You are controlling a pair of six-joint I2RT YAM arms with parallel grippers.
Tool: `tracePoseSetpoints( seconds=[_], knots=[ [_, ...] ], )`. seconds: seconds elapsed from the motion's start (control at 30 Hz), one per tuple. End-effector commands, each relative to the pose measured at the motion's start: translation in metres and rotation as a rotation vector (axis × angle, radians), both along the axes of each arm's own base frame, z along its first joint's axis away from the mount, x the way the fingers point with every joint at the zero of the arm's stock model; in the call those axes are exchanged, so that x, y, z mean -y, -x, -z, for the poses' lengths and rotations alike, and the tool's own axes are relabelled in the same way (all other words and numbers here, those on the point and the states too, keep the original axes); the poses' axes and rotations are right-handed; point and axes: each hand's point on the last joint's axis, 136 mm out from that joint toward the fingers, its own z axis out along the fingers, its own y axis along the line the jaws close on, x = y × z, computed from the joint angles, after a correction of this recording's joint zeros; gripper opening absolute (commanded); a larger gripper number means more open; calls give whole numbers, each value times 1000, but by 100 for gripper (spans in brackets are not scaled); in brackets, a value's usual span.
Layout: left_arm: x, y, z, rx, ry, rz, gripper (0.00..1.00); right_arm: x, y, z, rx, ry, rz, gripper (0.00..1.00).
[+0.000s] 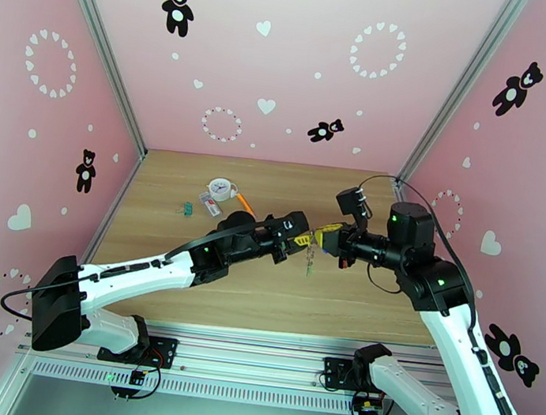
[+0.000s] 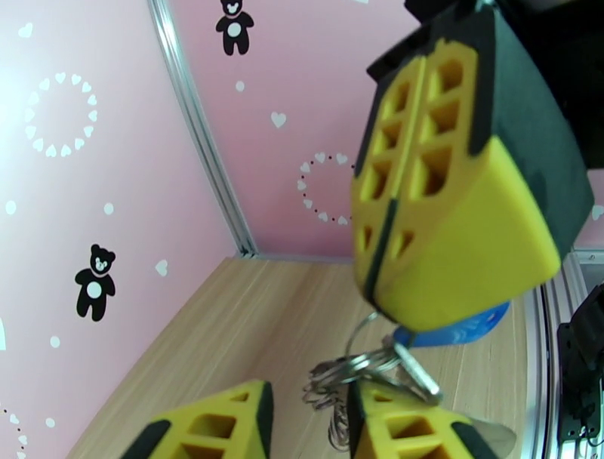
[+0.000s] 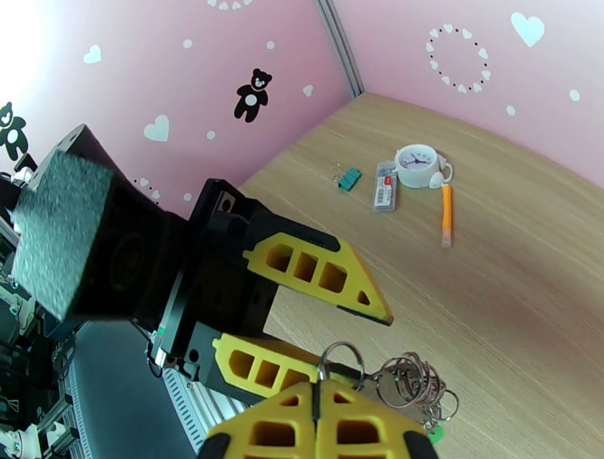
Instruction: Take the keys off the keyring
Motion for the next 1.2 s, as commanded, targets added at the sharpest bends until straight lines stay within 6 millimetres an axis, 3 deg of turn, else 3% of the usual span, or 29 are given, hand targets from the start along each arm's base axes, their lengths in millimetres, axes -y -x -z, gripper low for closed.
tracePoseSetpoints(
  seconds=[0.0,0.17,0.53,0.8,1.17],
  knots=[
    [-4,5,-17,42,-10,-16,37,0,0,-9,-17,-2,9,0],
    [-1,9,-16,57,-37,-10,42,-2,-3,-6,-41,8,10,0],
    [4,14,-20,39,-54,28,35,-1,-4,-2,-53,18,19,0],
    [10,15,-16,12,-92,49,24,2,-5,-5,-43,23,35,0],
    [3,5,-17,32,-95,-22,11,8,-7,-8,-50,37,82,0]
  ],
)
